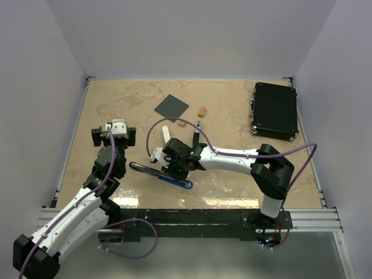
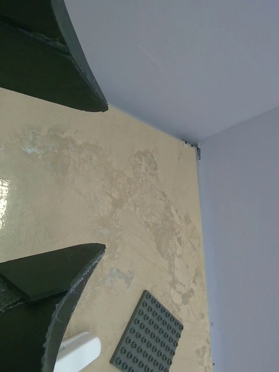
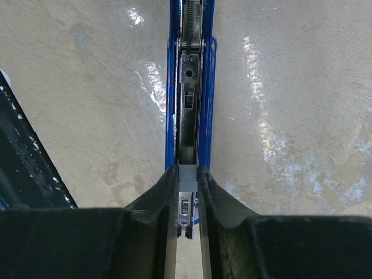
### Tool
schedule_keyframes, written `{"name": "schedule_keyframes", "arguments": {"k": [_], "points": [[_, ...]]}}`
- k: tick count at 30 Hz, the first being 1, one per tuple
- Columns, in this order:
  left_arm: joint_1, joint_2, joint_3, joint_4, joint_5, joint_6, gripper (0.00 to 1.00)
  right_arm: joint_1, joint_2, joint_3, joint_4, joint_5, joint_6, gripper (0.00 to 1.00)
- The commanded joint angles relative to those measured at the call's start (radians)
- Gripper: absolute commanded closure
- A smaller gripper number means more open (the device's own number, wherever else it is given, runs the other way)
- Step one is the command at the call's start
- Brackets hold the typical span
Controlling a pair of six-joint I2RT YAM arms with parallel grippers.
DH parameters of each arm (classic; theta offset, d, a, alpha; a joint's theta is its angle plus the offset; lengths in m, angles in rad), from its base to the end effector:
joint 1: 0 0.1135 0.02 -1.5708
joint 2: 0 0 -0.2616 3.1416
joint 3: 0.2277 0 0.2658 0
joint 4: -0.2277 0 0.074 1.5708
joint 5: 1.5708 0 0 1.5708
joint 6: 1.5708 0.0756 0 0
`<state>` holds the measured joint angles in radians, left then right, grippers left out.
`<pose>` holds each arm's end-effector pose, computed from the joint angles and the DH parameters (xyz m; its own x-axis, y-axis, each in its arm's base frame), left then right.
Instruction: Load the staples into the stapler
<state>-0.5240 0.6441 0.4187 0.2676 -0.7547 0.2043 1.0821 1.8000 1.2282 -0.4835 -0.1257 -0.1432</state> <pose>0.2039 -0.0580 0.2766 -0.0105 0.1768 -0.9842 -0.2308 0.9572 0.1744 0.1809 0.3604 0.1490 -0.2751 -0.8190 -0.5035 -0.9540 0.2974 0.0376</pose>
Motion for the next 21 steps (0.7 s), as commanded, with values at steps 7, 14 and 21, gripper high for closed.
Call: {"name": "schedule_keyframes", "arguments": {"k": [7,14,21], "points": [[0.005,-0.001,0.009,0.033,0.011,0.017,0.01,0.006,0.012,0.025,-0.02,-0.015,-0.012,0.73],[0.005,-0.003,0.009,0.03,0.012,0.017,0.01,0.007,0.016,0.036,-0.029,-0.023,-0.012,0.73],[0.005,-0.003,0.011,0.028,0.017,0.015,0.01,0.006,-0.008,0.06,-0.033,-0.003,0.025,0.72]]}}
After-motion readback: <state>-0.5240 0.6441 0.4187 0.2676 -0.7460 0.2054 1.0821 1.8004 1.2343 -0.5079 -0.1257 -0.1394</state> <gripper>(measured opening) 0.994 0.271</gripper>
